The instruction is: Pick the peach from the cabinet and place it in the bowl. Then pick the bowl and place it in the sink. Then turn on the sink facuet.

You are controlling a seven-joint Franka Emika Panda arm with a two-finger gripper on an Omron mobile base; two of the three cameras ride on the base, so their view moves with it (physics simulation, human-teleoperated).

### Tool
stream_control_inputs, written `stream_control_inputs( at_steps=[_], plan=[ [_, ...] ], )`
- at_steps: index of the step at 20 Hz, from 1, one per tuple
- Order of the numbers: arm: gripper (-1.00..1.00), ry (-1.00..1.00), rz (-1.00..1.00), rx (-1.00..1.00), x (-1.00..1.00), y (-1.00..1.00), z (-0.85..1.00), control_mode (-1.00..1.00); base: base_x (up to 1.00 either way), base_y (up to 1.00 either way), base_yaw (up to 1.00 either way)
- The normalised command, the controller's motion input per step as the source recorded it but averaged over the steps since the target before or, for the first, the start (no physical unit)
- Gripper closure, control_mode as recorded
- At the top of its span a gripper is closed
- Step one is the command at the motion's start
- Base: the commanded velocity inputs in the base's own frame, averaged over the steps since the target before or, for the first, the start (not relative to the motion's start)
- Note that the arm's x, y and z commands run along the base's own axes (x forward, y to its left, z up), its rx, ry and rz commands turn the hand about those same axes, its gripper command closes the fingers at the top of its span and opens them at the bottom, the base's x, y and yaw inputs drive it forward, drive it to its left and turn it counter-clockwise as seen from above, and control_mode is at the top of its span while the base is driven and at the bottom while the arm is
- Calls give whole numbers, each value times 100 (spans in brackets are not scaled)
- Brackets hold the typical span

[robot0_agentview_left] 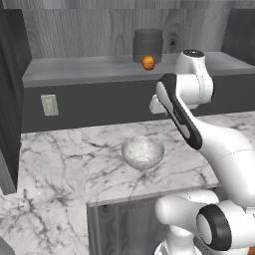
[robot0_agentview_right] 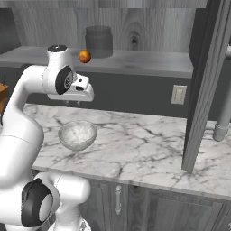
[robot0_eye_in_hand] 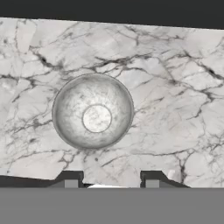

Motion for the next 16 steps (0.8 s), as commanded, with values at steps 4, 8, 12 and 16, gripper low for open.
stream_control_inputs(
  at_steps=[4,8,12,16],
  plan=[
    [-100,-3,0,0,0,0,-2,-100,0,0,0],
    [-100,0,0,0,0,0,0,-100,0,0,0],
    [-100,-10,1,-7,-18,5,21,-100,0,0,0],
    [-100,-29,0,-13,-33,0,78,-100,0,0,0]
  ],
)
